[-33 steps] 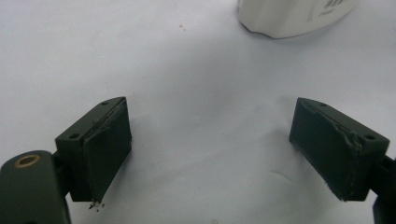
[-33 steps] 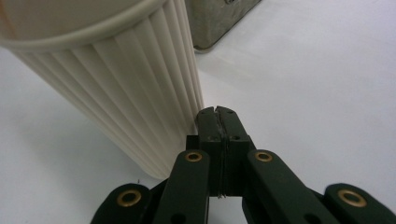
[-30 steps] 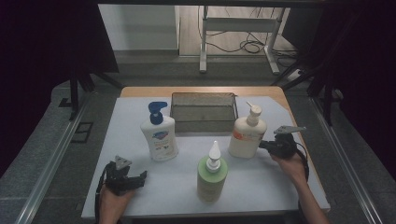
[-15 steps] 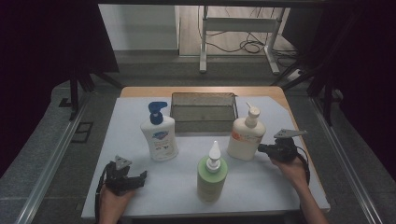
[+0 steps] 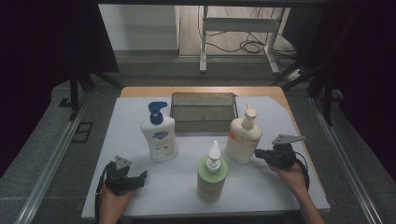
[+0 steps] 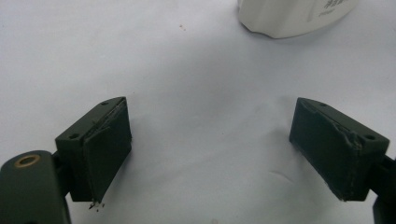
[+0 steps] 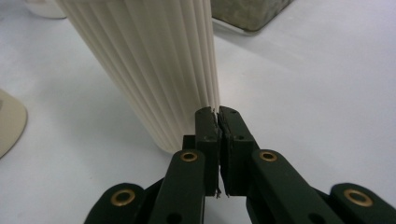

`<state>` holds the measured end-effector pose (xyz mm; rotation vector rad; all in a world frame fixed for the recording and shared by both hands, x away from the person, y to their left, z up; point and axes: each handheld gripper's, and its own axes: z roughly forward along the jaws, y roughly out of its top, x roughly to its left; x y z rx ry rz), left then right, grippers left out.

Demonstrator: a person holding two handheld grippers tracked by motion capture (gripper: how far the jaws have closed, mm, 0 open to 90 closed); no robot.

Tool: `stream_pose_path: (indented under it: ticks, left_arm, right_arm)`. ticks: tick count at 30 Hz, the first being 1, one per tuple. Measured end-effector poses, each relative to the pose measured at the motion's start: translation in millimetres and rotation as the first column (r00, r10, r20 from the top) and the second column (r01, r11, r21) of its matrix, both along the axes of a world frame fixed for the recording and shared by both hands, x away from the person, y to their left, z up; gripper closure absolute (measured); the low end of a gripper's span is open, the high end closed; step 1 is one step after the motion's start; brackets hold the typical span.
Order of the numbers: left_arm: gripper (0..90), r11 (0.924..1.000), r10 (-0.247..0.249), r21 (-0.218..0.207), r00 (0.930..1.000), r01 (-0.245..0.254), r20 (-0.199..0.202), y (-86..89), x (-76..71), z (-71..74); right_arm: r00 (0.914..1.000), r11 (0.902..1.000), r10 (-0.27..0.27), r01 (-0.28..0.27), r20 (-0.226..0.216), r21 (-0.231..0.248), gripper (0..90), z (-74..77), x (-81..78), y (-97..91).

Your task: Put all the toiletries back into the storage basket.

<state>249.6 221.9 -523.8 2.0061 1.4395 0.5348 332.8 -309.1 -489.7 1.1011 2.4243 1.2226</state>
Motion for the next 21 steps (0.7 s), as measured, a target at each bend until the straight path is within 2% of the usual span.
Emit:
stream_pose_path:
  ticks: [13, 18, 21]
  left_arm:
    - [12.6, 1.0, 0.001, 0.0, 1.0, -0.001, 0.0, -0.1, 0.0, 0.0]
    - [12.5, 1.0, 0.001, 0.0, 1.0, -0.001, 0.0, -0.1, 0.0, 0.0]
    - [12.5, 1.0, 0.001, 0.0, 1.0, -0.001, 0.0, -0.1, 0.0, 0.0]
  right_arm:
    - [0.9998, 0.9998, 0.02, -0.02, -0.007, 0.0, 86.0, -2.4, -6.5, 5.7]
    - [0.9999, 0.9999, 0.011, -0.011, -0.01, 0.0, 83.5, -2.6, -7.9, 5.0]
    - [1.0, 1.0, 0.0, 0.0, -0.003, -0.006, 77.5, -1.0, -11.4, 3.3]
